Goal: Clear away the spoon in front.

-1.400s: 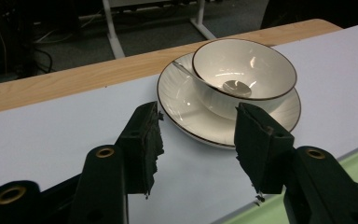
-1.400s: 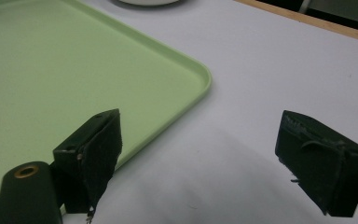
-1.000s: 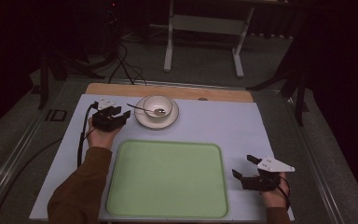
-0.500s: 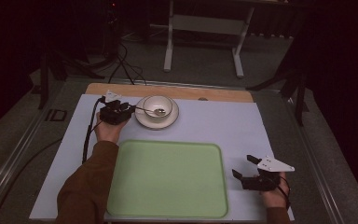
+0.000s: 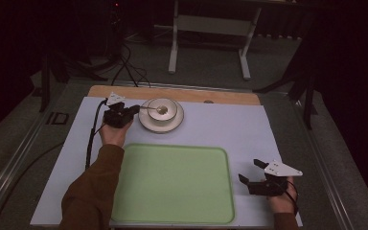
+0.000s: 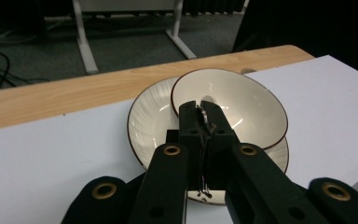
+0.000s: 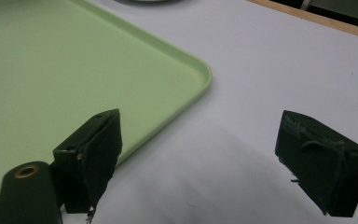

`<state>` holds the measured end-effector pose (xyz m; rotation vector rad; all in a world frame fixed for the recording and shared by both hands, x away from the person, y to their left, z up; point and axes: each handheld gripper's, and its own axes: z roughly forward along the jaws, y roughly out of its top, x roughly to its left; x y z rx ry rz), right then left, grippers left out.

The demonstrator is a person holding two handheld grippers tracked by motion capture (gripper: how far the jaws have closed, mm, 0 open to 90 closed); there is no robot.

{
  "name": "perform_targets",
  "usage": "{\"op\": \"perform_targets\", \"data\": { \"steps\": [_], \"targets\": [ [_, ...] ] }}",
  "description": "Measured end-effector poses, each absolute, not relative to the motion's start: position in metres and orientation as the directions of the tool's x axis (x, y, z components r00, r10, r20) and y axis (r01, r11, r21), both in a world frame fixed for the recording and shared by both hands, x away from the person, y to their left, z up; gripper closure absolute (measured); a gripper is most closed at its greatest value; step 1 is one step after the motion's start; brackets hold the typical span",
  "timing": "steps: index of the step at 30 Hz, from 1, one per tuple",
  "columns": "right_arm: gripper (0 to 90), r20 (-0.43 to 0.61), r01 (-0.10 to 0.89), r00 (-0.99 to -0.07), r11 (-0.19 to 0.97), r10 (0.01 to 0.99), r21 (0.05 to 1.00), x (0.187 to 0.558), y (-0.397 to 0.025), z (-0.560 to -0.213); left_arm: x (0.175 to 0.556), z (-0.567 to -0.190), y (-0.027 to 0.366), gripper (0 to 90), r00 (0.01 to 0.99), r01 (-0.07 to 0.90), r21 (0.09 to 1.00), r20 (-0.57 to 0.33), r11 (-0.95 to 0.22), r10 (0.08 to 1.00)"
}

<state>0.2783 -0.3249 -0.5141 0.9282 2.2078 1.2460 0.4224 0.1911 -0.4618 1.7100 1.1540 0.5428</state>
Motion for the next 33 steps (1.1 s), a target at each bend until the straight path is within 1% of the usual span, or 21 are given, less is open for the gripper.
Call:
{"op": "perform_targets", "data": {
  "steps": [1, 14, 33],
  "targets": [
    [14.4, -0.047, 0.338, -0.679, 0.369, 0.733, 0.866, 0.278, -0.325, -0.514, 0.42, -0.459, 0.189, 88.7, 0.448, 0.437, 0.895, -0.129, -0.091, 0.885],
    [14.3, -0.048, 0.338, -0.68, 0.37, 0.732, 0.865, 0.278, -0.325, -0.514, 0.413, -0.449, 0.191, 89.1, 0.446, 0.397, 0.913, -0.104, -0.093, 0.889],
    [14.3, -0.047, 0.342, -0.68, 0.373, 0.732, 0.862, 0.278, -0.325, -0.514, 0.398, -0.431, 0.202, 89.1, 0.45, 0.346, 0.935, -0.096, -0.075, 0.888]
  ]
}}
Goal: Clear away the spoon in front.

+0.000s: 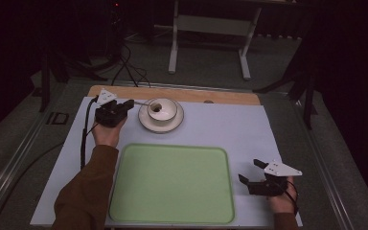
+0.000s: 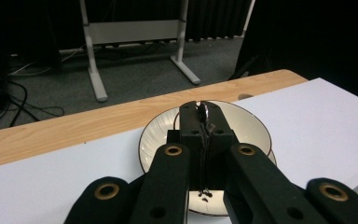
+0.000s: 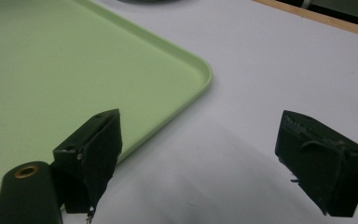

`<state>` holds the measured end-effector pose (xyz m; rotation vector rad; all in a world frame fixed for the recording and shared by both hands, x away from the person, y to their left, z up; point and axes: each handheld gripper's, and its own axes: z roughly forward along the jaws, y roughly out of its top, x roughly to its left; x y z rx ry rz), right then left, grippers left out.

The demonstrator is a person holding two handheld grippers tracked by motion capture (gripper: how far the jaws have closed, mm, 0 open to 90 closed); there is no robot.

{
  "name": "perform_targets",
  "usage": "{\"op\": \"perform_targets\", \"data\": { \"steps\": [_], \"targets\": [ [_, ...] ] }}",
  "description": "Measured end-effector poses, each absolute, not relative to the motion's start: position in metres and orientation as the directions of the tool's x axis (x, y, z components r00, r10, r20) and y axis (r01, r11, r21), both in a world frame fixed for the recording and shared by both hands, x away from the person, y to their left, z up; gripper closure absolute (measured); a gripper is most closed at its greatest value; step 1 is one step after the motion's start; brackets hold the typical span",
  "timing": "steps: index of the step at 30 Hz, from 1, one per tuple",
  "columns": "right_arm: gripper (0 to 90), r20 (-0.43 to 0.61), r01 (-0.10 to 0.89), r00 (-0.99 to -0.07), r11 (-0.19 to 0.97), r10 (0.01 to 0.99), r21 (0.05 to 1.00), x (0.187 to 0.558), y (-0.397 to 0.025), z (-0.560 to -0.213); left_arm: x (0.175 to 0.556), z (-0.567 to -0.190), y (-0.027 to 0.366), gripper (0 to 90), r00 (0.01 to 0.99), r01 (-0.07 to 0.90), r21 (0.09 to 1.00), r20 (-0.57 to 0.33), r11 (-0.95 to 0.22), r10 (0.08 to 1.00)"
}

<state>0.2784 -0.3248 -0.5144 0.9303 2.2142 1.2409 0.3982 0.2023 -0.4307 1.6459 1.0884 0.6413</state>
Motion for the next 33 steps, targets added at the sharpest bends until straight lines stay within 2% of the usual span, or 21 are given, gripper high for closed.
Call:
{"op": "perform_targets", "data": {
  "steps": [33],
  "targets": [
    [14.4, -0.048, 0.343, -0.68, 0.375, 0.731, 0.861, 0.279, -0.325, -0.515, 0.368, -0.404, 0.218, 89.3, 0.485, 0.296, 0.952, -0.078, -0.08, 0.871]
  ]
}}
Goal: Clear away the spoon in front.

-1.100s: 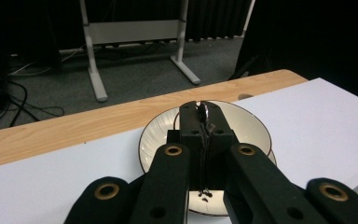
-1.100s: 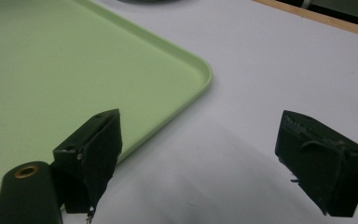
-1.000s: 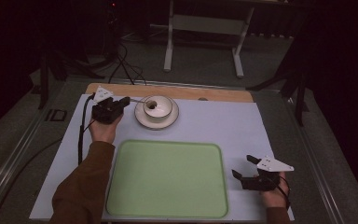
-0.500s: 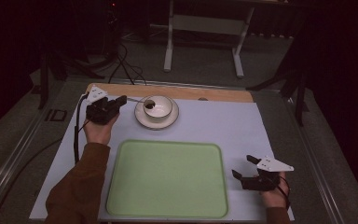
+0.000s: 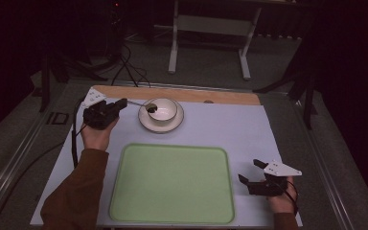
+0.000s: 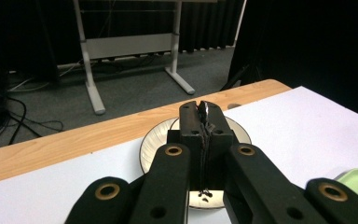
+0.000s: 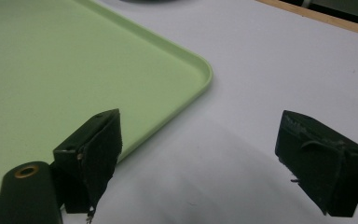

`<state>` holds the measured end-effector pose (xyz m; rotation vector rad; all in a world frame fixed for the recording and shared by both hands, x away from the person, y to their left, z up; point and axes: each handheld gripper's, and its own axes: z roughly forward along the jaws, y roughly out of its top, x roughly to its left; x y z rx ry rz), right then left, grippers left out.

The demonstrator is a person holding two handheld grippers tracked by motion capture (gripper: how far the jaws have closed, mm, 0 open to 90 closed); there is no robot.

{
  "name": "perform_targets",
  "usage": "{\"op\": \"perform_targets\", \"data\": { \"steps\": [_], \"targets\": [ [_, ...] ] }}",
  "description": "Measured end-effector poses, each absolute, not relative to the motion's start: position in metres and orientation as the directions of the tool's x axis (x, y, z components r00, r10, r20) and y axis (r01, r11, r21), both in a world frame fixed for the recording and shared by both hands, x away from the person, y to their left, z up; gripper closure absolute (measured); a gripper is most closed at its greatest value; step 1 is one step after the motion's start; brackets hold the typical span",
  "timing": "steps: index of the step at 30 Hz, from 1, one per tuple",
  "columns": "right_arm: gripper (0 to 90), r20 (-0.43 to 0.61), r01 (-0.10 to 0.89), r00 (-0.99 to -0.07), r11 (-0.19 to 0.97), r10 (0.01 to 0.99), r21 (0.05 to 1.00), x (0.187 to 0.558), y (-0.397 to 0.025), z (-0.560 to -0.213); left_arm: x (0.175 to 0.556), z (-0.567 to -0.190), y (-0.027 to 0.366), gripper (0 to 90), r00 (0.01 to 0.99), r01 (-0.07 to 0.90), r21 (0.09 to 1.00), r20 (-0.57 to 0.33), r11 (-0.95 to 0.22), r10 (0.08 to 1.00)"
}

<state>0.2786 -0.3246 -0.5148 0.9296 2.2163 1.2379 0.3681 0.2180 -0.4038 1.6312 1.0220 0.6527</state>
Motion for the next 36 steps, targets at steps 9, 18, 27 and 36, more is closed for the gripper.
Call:
{"op": "perform_targets", "data": {
  "steps": [9, 18, 27, 36],
  "targets": [
    [14.3, -0.048, 0.343, -0.68, 0.375, 0.731, 0.861, 0.278, -0.325, -0.515, 0.36, -0.402, 0.222, 89.2, 0.492, 0.3, 0.95, -0.076, -0.086, 0.867],
    [14.4, -0.048, 0.343, -0.678, 0.374, 0.733, 0.862, 0.278, -0.325, -0.515, 0.351, -0.403, 0.23, 89.3, 0.494, 0.313, 0.945, -0.08, -0.091, 0.866],
    [14.4, -0.049, 0.343, -0.679, 0.376, 0.733, 0.861, 0.278, -0.325, -0.515, 0.343, -0.407, 0.238, 89.2, 0.49, 0.331, 0.94, -0.09, -0.089, 0.867],
    [14.4, -0.048, 0.345, -0.679, 0.377, 0.733, 0.86, 0.278, -0.325, -0.515, 0.336, -0.418, 0.244, 89.2, 0.484, 0.361, 0.928, -0.108, -0.086, 0.869]
  ]
}}
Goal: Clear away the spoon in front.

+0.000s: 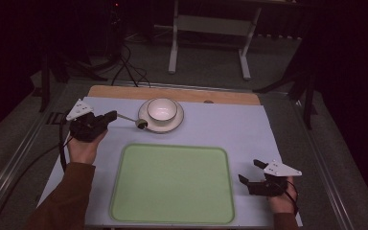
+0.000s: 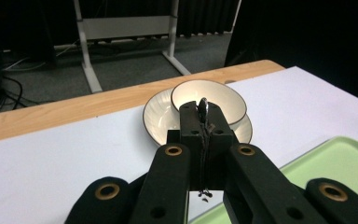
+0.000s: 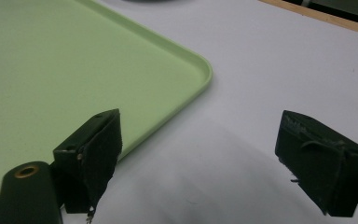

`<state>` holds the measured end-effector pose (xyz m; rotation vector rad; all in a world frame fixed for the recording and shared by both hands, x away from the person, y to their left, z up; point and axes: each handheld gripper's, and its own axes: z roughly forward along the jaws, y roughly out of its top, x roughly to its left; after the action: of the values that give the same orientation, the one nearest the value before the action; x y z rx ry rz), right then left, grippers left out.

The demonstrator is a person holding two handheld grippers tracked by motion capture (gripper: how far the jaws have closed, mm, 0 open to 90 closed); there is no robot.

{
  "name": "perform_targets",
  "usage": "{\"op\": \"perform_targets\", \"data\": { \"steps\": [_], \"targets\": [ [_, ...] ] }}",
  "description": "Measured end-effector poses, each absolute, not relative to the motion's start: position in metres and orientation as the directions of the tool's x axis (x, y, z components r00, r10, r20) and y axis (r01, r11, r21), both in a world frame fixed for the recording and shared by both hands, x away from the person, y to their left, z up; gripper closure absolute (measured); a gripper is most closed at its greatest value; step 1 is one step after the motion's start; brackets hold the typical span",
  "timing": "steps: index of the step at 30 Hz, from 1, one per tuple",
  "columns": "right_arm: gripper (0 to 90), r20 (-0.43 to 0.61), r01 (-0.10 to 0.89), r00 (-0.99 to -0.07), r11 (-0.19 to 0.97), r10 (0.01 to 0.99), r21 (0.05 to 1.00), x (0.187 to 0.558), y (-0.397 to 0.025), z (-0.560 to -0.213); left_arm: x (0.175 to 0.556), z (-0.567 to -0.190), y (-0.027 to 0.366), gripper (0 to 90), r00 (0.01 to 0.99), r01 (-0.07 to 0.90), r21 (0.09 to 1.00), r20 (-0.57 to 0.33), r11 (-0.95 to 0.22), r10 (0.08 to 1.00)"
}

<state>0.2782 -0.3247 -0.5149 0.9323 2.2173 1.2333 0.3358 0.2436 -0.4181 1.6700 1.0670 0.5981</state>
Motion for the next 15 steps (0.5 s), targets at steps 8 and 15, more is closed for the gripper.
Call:
{"op": "perform_targets", "data": {
  "steps": [8, 15],
  "targets": [
    [14.4, -0.05, 0.345, -0.681, 0.38, 0.731, 0.858, 0.278, -0.324, -0.515, 0.327, -0.426, 0.249, 89.2, 0.478, 0.382, 0.921, -0.121, -0.082, 0.87],
    [14.4, -0.049, 0.347, -0.68, 0.38, 0.731, 0.858, 0.278, -0.324, -0.515, 0.319, -0.434, 0.254, 89.1, 0.47, 0.412, 0.907, -0.134, -0.082, 0.873]
  ]
}}
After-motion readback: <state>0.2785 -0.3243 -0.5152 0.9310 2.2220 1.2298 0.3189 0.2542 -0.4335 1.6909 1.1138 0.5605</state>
